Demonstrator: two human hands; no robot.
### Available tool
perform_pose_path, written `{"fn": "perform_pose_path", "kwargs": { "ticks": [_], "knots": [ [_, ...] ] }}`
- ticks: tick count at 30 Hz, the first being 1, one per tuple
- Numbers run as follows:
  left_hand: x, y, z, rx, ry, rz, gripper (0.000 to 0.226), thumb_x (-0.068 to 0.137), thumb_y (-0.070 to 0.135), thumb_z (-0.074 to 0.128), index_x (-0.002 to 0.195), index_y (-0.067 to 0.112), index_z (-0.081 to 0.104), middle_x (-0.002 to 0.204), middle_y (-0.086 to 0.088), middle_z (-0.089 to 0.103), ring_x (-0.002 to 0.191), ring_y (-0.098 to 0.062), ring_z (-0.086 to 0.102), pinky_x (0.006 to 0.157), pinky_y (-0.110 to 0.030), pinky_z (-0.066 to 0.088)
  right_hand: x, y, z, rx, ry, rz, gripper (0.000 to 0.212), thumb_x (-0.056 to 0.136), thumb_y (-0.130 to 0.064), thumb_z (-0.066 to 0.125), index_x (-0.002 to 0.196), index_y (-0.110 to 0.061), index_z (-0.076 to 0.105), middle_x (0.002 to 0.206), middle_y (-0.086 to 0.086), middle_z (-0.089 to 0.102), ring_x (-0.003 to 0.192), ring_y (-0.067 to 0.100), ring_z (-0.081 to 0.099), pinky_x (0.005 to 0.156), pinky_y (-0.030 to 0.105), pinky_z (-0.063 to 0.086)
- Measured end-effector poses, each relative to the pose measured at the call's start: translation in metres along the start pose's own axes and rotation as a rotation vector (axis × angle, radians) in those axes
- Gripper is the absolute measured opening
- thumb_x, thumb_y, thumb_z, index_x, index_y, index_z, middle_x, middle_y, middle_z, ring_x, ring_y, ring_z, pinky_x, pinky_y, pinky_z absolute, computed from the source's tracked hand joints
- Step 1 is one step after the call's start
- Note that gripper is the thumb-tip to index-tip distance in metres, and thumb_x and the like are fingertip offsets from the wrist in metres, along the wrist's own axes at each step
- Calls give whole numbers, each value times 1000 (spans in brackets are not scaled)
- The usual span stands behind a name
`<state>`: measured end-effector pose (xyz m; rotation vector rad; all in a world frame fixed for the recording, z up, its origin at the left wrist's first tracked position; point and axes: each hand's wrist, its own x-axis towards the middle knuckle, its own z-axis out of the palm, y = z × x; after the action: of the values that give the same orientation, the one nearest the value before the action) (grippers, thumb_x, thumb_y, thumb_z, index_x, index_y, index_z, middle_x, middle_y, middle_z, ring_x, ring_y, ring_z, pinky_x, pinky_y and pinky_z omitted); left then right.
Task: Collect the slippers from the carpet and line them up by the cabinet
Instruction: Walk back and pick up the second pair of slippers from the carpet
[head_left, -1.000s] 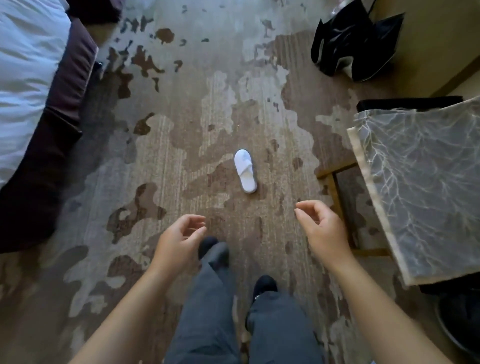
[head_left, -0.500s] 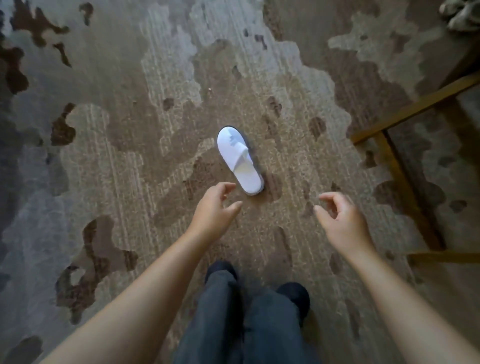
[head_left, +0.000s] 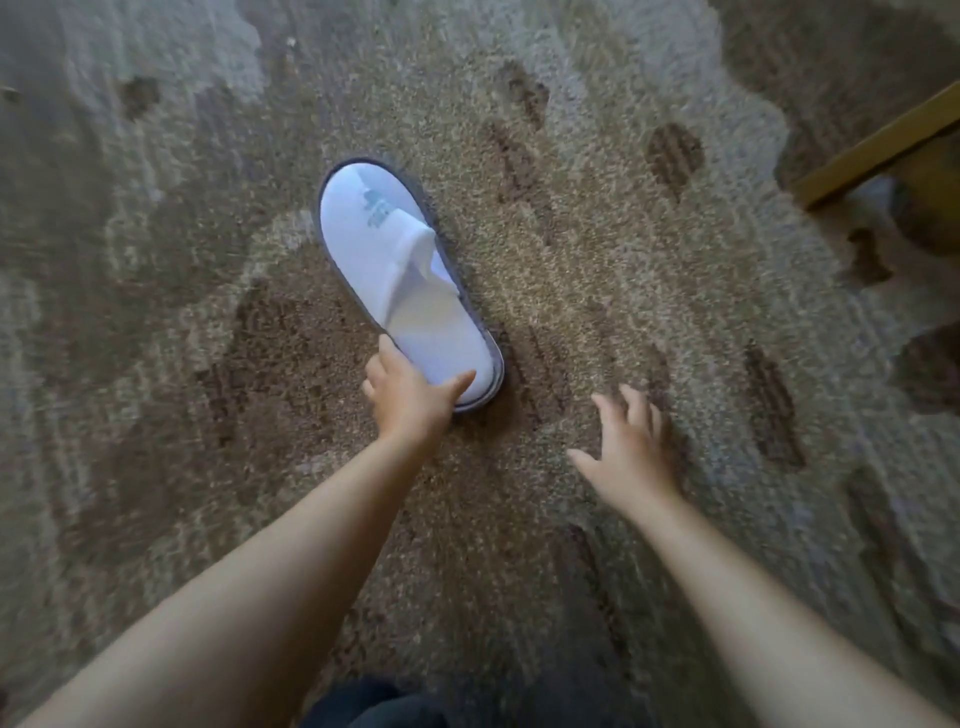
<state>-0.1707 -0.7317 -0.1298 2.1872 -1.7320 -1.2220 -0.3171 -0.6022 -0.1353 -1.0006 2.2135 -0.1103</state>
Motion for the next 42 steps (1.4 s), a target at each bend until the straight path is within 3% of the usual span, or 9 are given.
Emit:
{"fn": "perform_pose_path", "kwargs": {
  "ticks": [6, 14, 17, 20, 23, 27, 33, 39, 42],
  "knots": [
    [8, 11, 0, 112, 53, -98, 92, 61, 47, 74, 124, -1, 29, 135, -22, 31, 124, -38, 31, 103, -43, 30, -3, 0, -2, -68, -69, 19, 71, 80, -31, 60, 138, -22, 20, 155, 6, 4, 140, 28, 2, 113, 46, 17],
    [13, 10, 8, 58, 100, -133, 93, 54, 40, 80, 120, -4, 31, 132, -25, 40, 125, -39, 35, 103, -45, 30, -4, 6, 3, -110, -38, -20, 71, 81, -33, 59, 138, -23, 19, 155, 6, 4, 139, 28, 2, 112, 47, 19],
    [10, 13, 5, -24, 104, -66, 76, 60, 32, 79, 113, -1, 35, 126, -23, 44, 119, -38, 41, 98, -44, 35, -2, 7, 3, -91, -43, -12, 70, 81, -32, 58, 139, -23, 19, 155, 5, 4, 139, 27, 1, 113, 47, 18],
    [0, 18, 4, -161, 59, 17, 46, 73, 21, 69, 100, 11, 34, 106, -13, 54, 100, -34, 53, 80, -40, 44, -3, 4, -3, -49, -82, 11, 66, 83, -32, 57, 138, -22, 22, 155, 5, 7, 140, 27, 3, 113, 47, 18],
    [-16, 25, -12, -251, 25, 57, 31, 79, 14, 60, 96, 16, 34, 94, -6, 50, 89, -29, 54, 79, -40, 46, -13, -9, -23, 106, -46, 6, 55, 83, -26, 56, 132, -11, 36, 145, 12, 32, 133, 28, 26, 109, 39, 26],
    [-76, 46, -75, -312, -21, 78, 24, 83, 14, 54, 105, 11, 44, 97, -5, 52, 88, -22, 51, 78, -39, 46, -80, -43, -83, 423, 90, 53, 32, 84, -19, 55, 113, -8, 52, 104, 9, 58, 102, 25, 53, 87, 32, 40],
    [-214, 132, -236, -373, -132, 150, 17, 84, 17, 55, 96, 22, 45, 85, 11, 53, 77, -7, 54, 65, -29, 45, -234, -113, -230, 630, 137, -1, 9, 84, -15, 54, 92, -21, 53, 78, -11, 55, 75, 8, 52, 58, 6, 36],
    [-334, 247, -389, -360, -184, 354, 23, 81, 15, 59, 79, 35, 47, 81, 10, 56, 72, -4, 54, 59, -22, 46, -377, -176, -406, 771, 245, -80, 11, 85, -15, 53, 88, -25, 53, 82, -18, 55, 74, -18, 52, 64, -4, 37],
    [-374, 291, -428, -333, -204, 473, 25, 79, 14, 62, 73, 32, 47, 74, 6, 55, 64, -2, 52, 49, -8, 43, -437, -185, -465, 867, 382, -64, 21, 85, -12, 53, 82, -33, 54, 82, -13, 58, 73, -15, 54, 65, 0, 41]
  ]
}}
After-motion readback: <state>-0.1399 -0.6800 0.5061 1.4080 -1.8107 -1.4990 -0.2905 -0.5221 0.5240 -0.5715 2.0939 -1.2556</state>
